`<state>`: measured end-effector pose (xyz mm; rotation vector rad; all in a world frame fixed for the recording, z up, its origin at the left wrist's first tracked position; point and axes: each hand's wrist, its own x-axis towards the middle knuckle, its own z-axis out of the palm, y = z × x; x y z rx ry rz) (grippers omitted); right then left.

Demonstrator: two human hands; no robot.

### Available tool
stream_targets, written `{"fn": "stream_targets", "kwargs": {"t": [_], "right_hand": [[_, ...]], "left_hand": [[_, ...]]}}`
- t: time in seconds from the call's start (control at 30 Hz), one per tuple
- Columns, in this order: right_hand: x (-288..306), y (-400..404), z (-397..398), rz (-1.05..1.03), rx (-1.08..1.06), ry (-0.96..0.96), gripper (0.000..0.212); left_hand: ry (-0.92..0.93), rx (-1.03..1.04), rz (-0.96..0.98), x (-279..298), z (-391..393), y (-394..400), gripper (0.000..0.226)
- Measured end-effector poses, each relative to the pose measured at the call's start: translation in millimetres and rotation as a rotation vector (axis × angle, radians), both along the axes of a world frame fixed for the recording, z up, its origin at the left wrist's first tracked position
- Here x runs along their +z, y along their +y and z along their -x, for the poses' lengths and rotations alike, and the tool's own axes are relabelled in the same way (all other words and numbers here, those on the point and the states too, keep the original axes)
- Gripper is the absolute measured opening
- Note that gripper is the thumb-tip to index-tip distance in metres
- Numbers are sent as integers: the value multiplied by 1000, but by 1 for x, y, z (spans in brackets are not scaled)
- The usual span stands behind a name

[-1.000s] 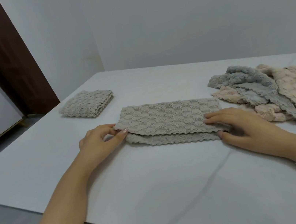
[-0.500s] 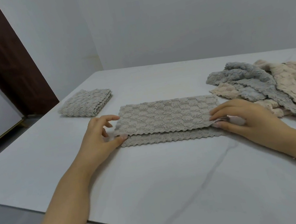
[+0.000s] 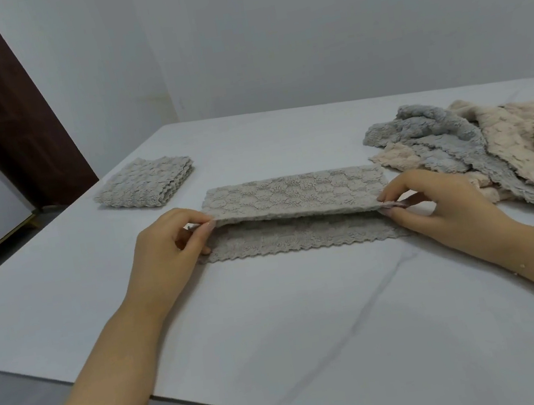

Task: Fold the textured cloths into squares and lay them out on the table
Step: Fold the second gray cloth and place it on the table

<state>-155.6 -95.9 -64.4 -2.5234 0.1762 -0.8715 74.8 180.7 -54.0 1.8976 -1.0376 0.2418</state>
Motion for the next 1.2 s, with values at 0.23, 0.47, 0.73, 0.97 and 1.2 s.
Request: {"fn": "stream_targets", "kwargs": {"t": [0.23,0.47,0.73,0.97,1.2], "right_hand": [[2,1,2,33,58,35,18],[6,1,6,109,95,35,12],[7,0,8,162,120,55,20],[9,1,9,219,112,101,15],[12,2,12,227,179,161,9]], "left_hand": [[65,10,-63,-3,6,7,7],[-30,-81,-121,-4,9,17,6],[-22,-87,-137,-6,7,16,8],[6,-94,-151,-8,6,16,11],[-94,-14,-235,-6,4,16,11]]}}
